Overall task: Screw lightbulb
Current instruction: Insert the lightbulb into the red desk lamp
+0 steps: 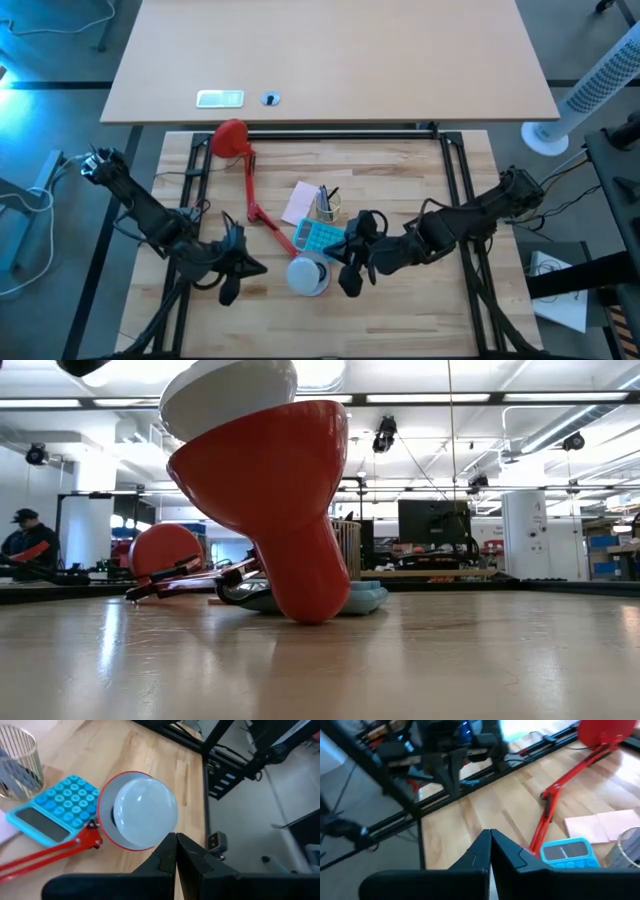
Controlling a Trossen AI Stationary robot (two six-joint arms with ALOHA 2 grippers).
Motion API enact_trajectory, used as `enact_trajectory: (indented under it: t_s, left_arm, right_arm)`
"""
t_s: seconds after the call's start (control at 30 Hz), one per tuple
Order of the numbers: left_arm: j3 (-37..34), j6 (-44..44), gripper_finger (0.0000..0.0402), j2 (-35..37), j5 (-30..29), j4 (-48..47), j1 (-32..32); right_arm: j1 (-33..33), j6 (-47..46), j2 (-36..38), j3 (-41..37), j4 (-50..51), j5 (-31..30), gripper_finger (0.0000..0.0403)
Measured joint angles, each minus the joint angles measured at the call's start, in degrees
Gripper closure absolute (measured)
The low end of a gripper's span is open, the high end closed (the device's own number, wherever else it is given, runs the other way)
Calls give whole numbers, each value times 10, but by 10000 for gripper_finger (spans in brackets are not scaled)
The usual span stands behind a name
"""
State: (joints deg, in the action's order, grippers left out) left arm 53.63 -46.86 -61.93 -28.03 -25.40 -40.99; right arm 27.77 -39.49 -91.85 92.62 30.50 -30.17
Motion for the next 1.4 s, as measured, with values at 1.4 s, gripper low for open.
enact_trajectory:
  t_s: [1.4]
  left_arm:
    - [11,147,401,3,-39,-9,10]
  right_arm:
    - [-86,34,-14,0,-55,32,403]
